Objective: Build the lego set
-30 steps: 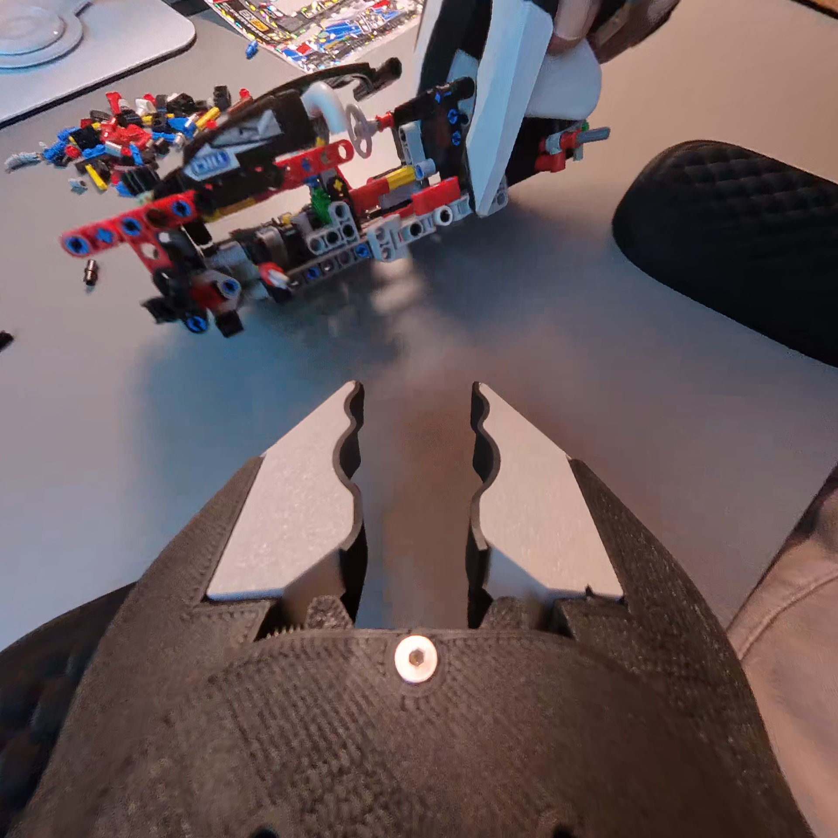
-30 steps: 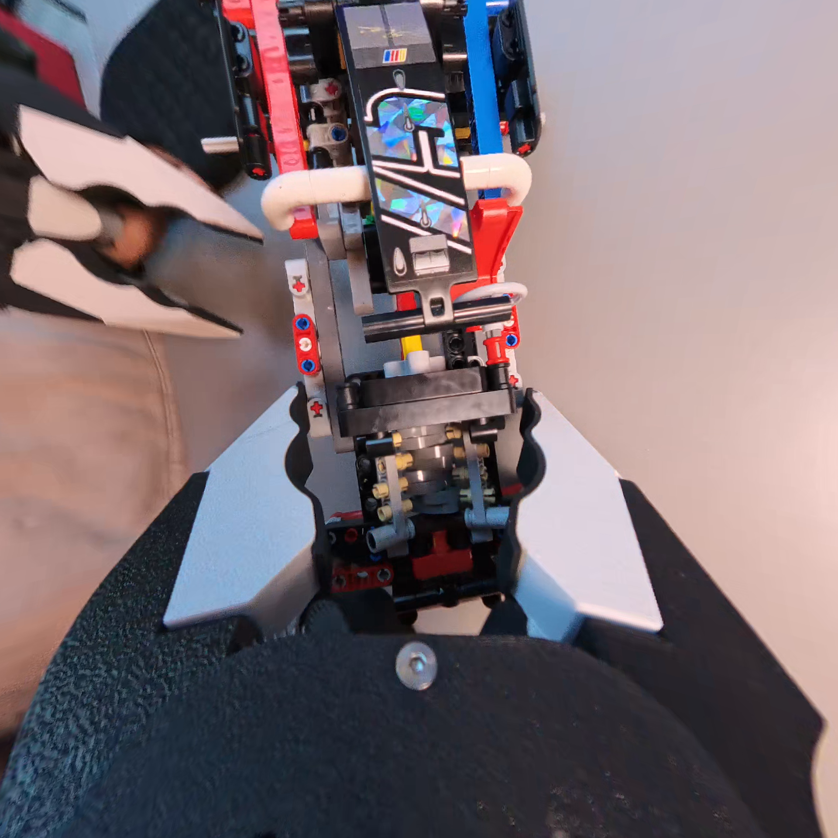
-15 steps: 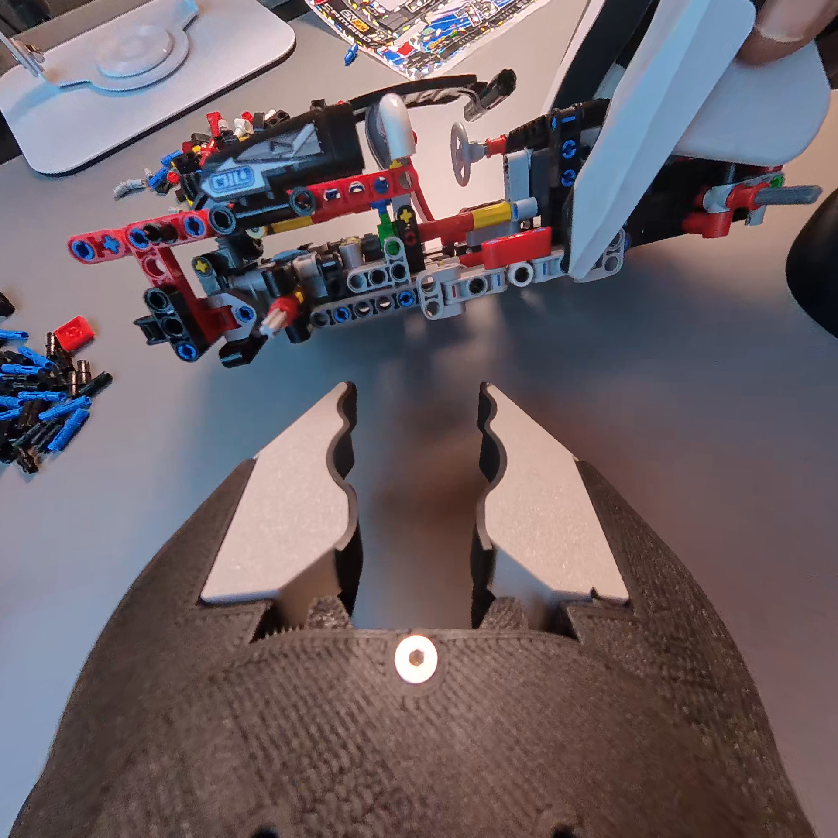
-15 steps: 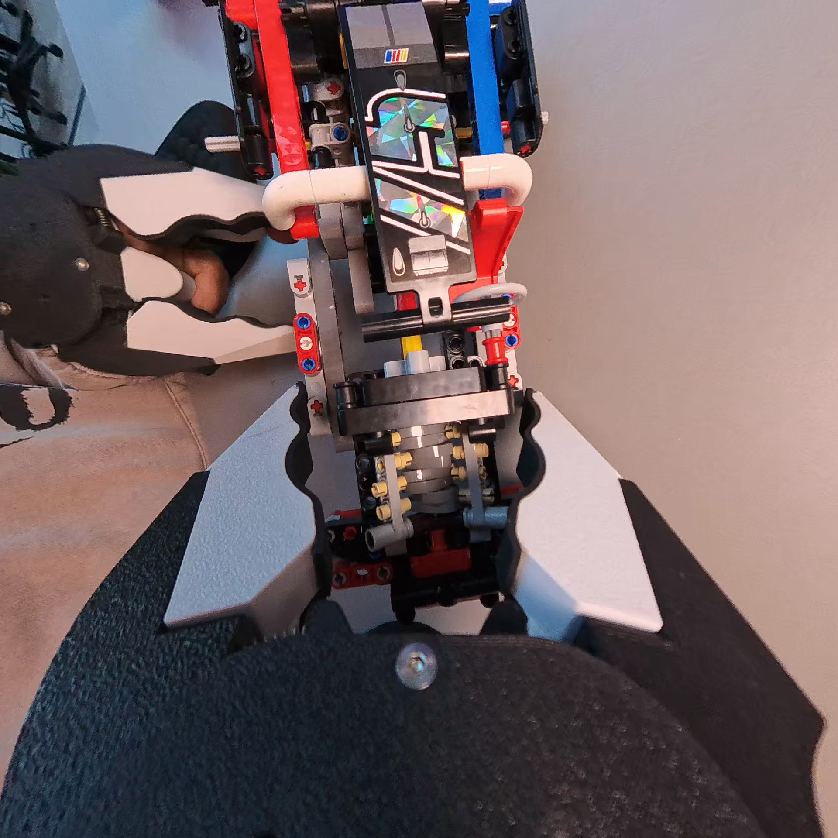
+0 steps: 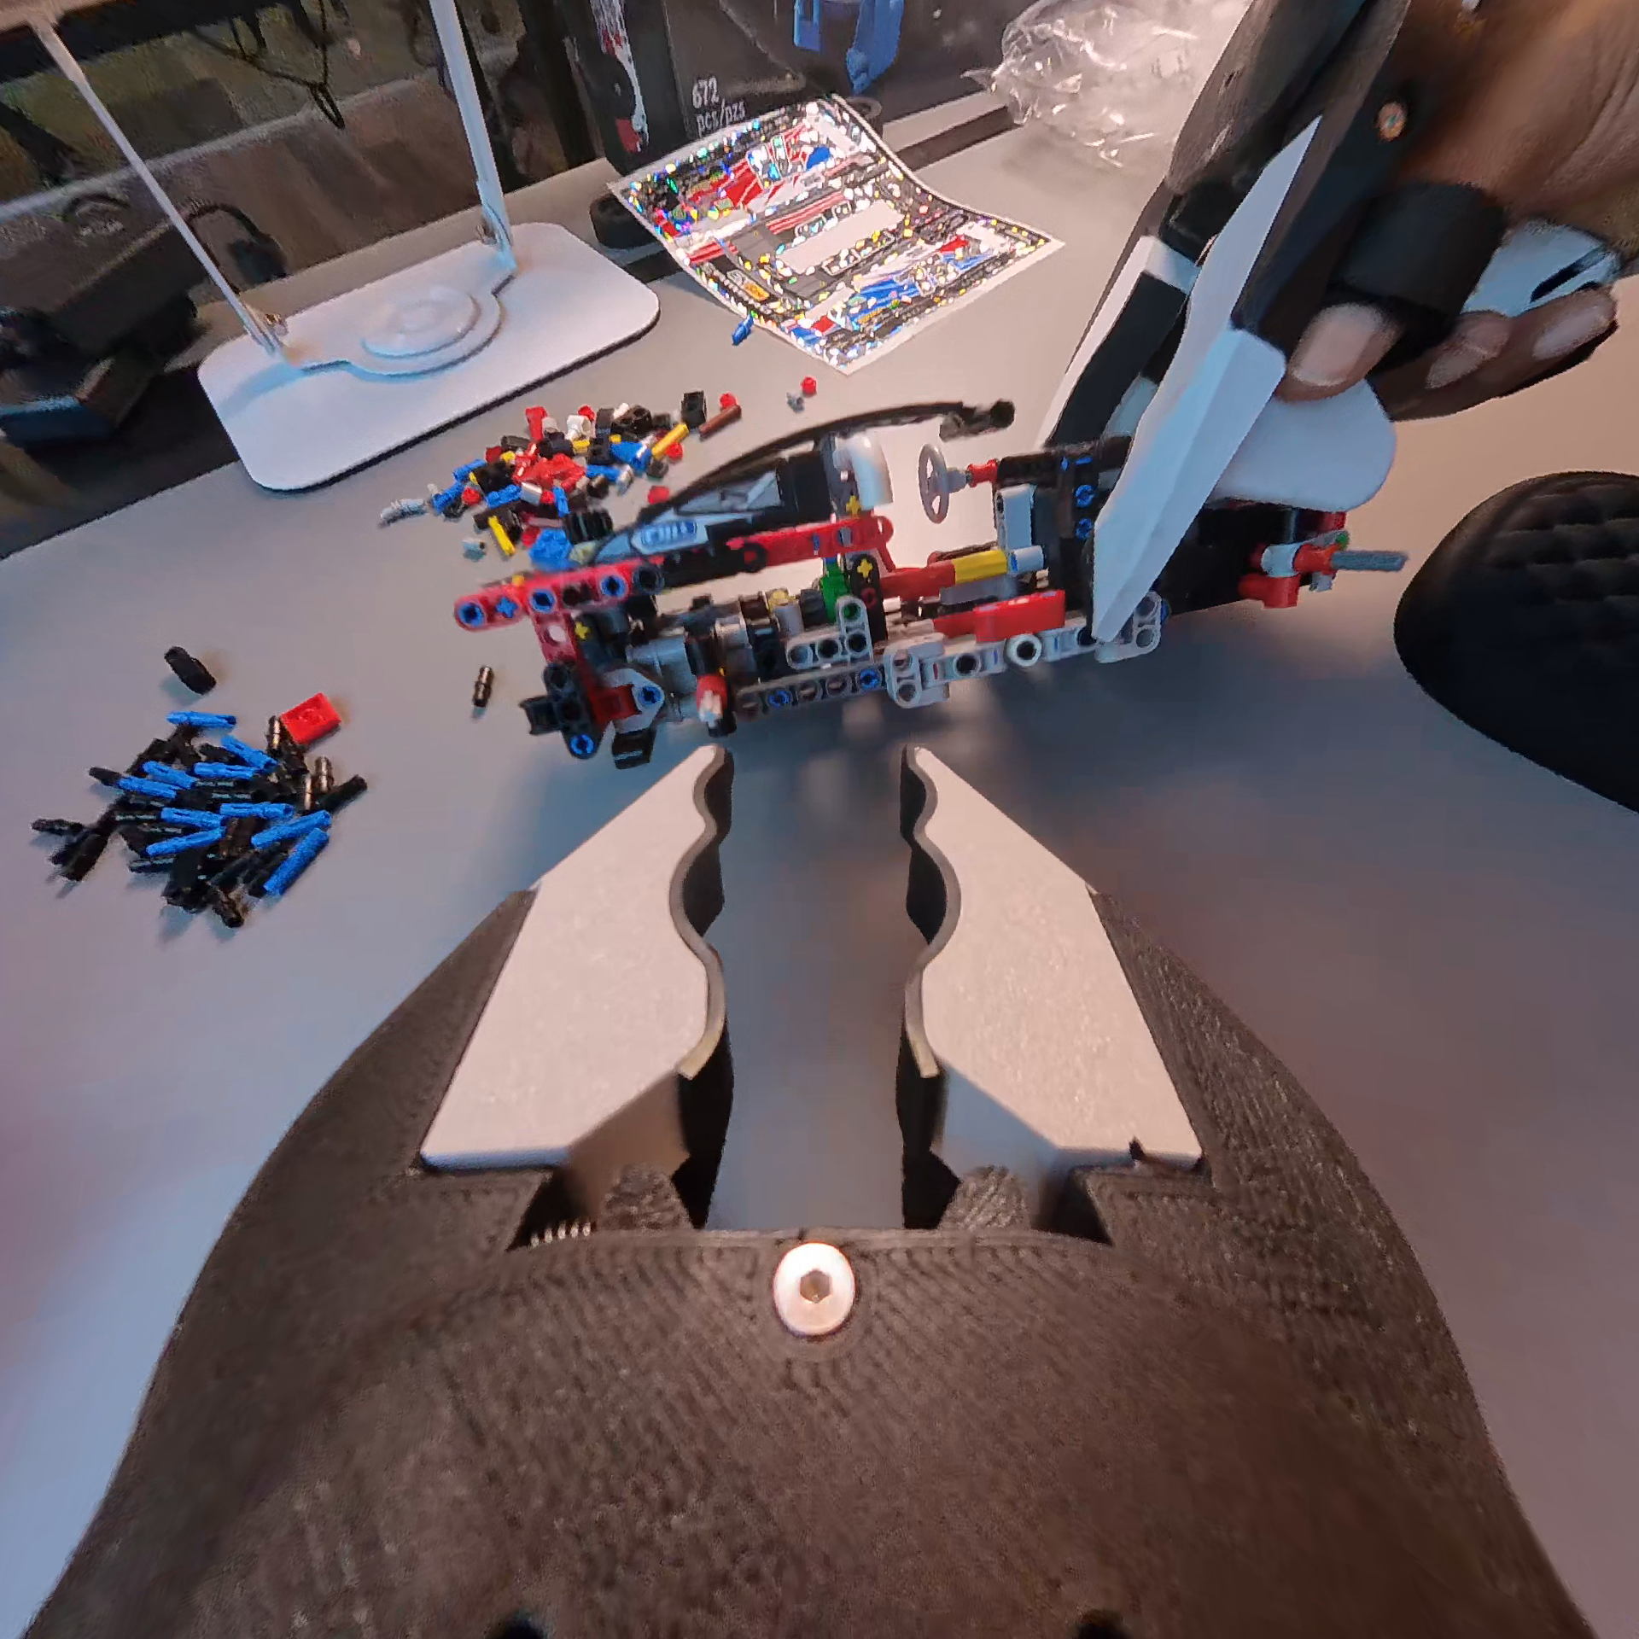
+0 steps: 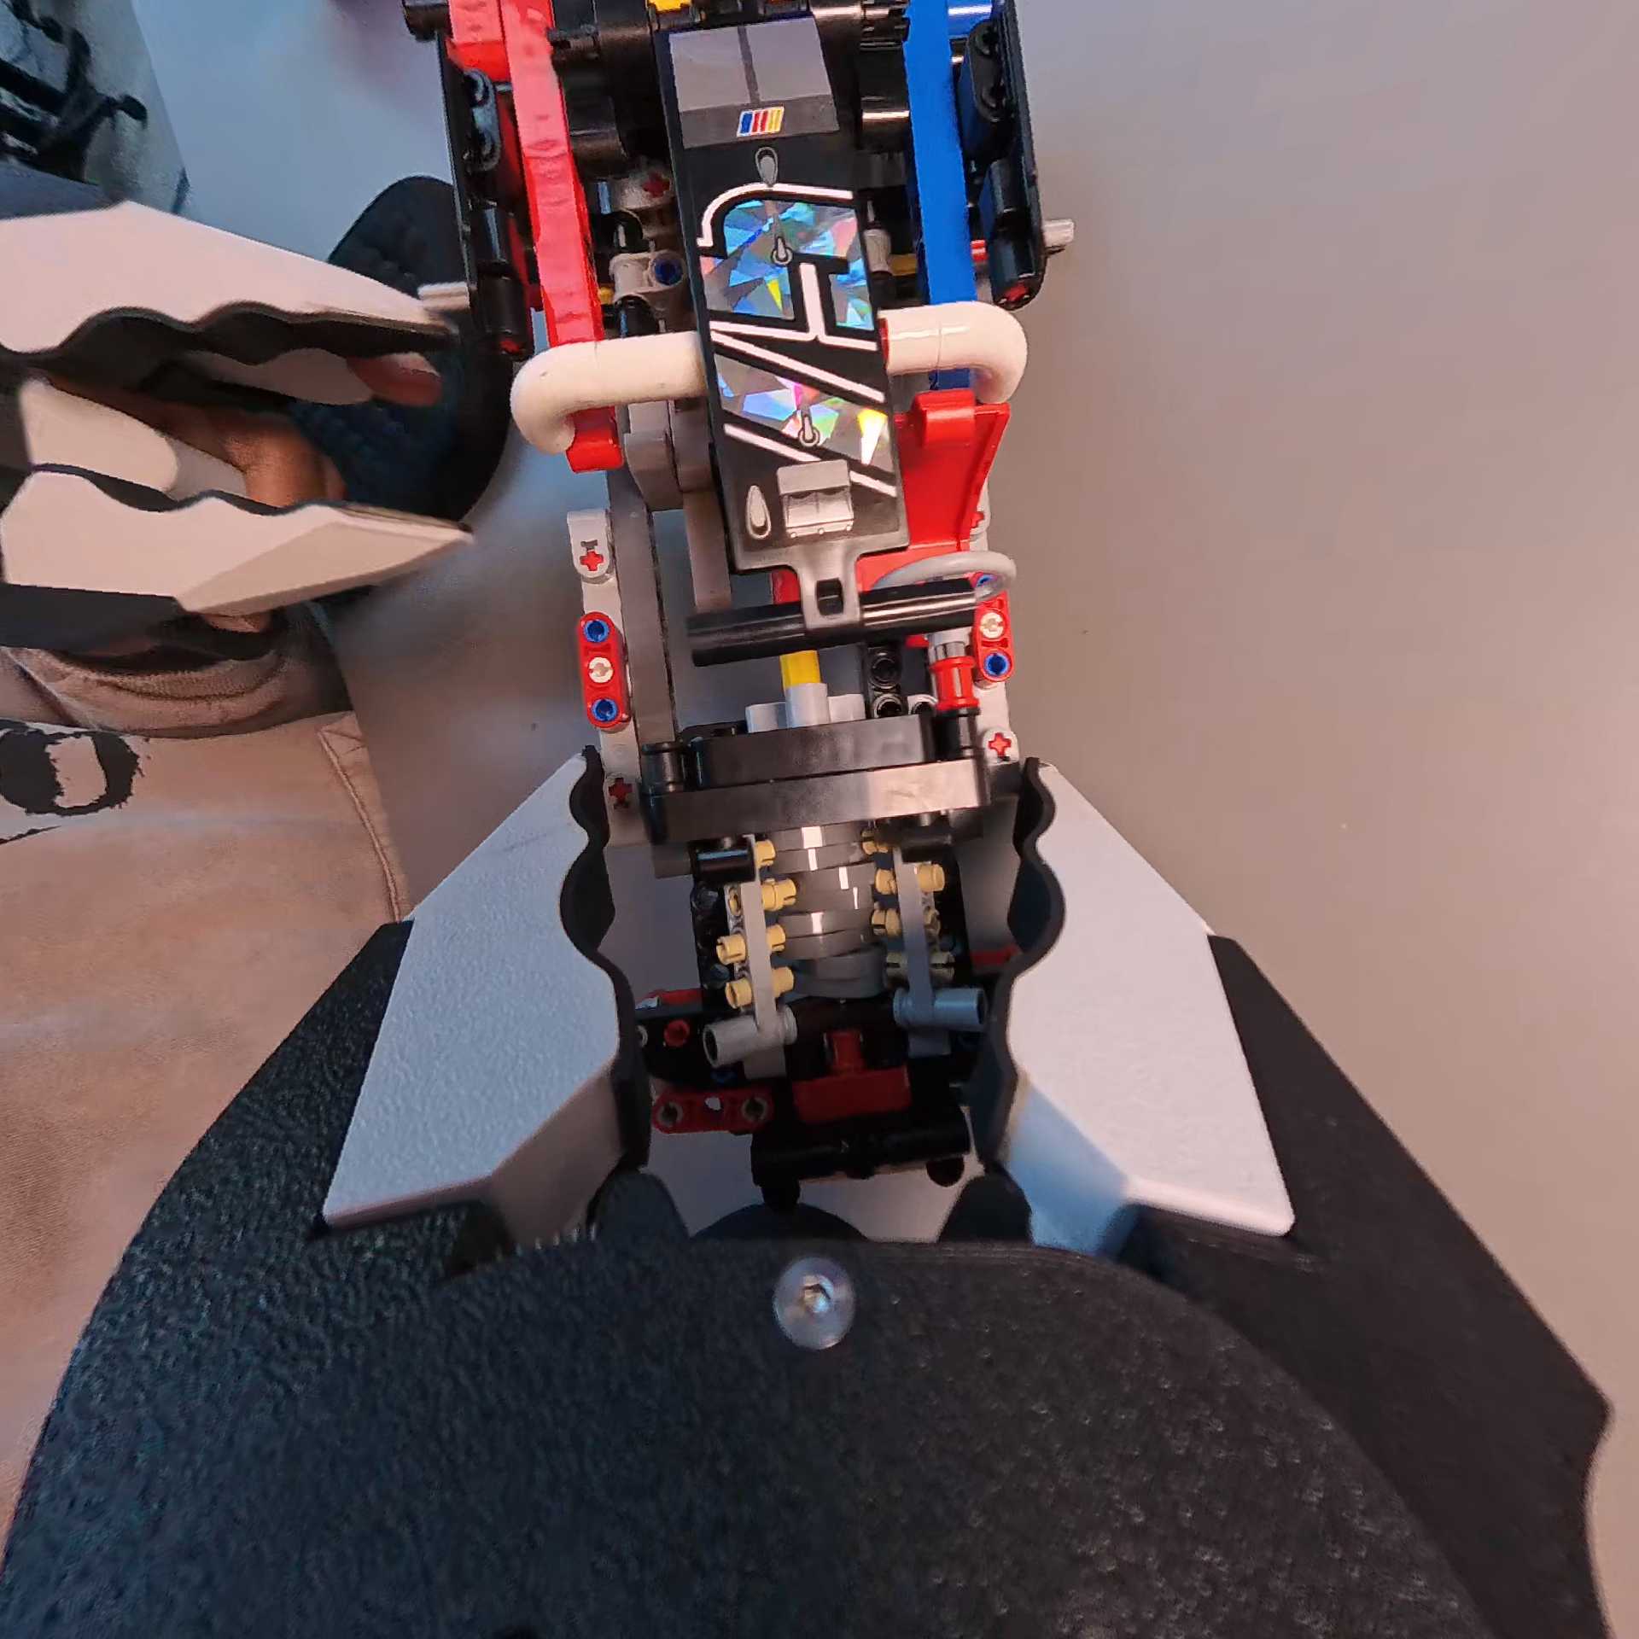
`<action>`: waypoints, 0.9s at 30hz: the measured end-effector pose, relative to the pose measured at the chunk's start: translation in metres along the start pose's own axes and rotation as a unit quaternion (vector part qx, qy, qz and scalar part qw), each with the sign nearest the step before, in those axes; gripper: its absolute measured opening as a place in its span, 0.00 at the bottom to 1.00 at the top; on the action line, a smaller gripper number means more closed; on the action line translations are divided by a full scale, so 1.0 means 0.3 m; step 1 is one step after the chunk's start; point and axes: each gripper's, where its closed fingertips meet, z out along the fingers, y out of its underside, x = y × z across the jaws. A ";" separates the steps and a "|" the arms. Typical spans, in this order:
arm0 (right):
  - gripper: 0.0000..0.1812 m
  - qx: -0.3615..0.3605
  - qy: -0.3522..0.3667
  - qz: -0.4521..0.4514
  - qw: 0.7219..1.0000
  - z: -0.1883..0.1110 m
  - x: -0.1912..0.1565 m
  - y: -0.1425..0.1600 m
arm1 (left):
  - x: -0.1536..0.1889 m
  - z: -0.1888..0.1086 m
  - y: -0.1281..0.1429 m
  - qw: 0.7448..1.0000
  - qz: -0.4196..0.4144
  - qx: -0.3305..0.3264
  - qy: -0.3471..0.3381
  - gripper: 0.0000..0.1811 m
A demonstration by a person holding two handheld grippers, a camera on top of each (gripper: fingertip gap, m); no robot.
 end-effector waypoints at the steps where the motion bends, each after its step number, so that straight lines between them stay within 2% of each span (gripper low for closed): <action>1: 0.50 0.002 0.000 0.000 1.000 0.000 0.001 0.000 | -0.004 -0.010 -0.019 1.000 0.006 0.009 0.000 0.18; 3: 0.45 0.010 0.004 0.011 1.000 -0.002 0.009 -0.005 | -0.024 -0.022 -0.057 0.999 0.020 0.023 -0.006 0.10; 8: 0.44 0.008 0.027 -0.021 0.999 0.003 0.014 0.002 | -0.079 -0.003 -0.073 0.999 0.040 0.014 -0.024 0.00; 11: 0.44 0.006 0.038 -0.034 0.999 0.006 0.014 0.007 | -0.079 0.000 -0.062 0.999 0.029 0.014 -0.016 0.00; 19: 0.44 0.001 -0.011 0.000 1.000 -0.005 0.013 -0.001 | -0.062 0.007 -0.024 1.000 0.004 0.009 0.004 0.13; 27: 0.44 0.001 -0.016 0.001 1.000 -0.005 0.013 -0.002 | -0.046 0.029 -0.075 0.999 0.014 0.034 0.012 0.17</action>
